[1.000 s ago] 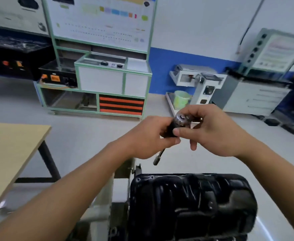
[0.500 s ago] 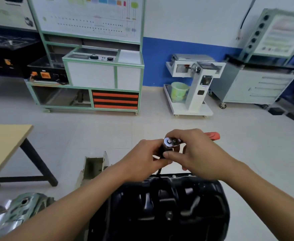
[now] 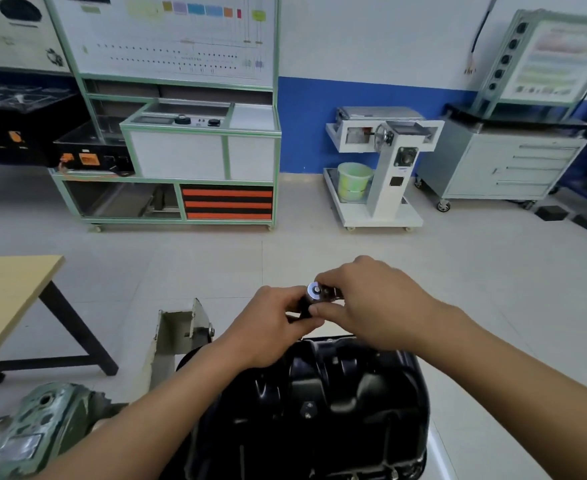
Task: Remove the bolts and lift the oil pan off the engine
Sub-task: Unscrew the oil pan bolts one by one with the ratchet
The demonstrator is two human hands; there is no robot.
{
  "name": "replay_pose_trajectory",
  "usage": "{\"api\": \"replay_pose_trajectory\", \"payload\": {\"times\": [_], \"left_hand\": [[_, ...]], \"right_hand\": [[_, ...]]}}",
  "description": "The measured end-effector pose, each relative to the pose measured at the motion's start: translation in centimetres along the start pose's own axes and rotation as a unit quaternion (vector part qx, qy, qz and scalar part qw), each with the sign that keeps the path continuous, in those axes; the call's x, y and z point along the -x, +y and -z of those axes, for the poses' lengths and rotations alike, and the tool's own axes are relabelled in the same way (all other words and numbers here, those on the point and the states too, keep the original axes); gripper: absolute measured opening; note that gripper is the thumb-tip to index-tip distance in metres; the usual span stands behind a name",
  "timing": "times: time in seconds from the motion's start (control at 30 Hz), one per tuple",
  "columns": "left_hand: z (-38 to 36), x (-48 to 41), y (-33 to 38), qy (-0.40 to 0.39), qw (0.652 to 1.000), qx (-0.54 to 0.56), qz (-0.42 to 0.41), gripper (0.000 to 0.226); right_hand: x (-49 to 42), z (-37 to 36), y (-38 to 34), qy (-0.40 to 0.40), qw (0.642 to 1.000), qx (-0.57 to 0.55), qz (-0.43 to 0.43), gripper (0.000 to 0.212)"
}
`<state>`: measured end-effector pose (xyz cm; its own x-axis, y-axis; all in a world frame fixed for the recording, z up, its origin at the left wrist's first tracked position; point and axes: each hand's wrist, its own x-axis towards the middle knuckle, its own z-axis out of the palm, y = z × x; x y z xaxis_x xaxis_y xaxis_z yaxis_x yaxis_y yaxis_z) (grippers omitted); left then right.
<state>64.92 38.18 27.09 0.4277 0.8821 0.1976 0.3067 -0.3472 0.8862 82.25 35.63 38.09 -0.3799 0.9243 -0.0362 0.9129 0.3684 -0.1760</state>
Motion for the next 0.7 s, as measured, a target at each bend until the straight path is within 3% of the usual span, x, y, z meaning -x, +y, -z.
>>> {"api": "replay_pose_trajectory", "payload": {"times": [0.13,0.23,0.43,0.53,0.7], "left_hand": [[-0.1,0.2,-0.3,0.082,0.996,-0.001,0.017,0.011],[-0.2,0.0,-0.1,0.152,0.987,-0.022,0.048,0.013],[-1.7,-0.4,1.1,0.254,0.963,-0.067,0.063,0.019],[-2.6,-0.4,1.3,0.258,0.962,-0.074,0.043,0.017],[-2.9,0.3,1.8,0.23,0.973,-0.015,-0.018,0.017]], "right_hand": [[1.1,1.1,-0.8,-0.012,0.997,0.067,-0.047,0.033],[2.6,1.7,0.2,-0.011,0.998,0.05,-0.047,0.018],[4.0,1.2,1.8,-0.019,0.995,-0.092,0.022,0.034],[4.3,0.7,2.7,-0.027,0.996,-0.081,0.03,0.038],[3.2,1.4,5.0,-0.034,0.998,-0.045,0.042,0.026]]}}
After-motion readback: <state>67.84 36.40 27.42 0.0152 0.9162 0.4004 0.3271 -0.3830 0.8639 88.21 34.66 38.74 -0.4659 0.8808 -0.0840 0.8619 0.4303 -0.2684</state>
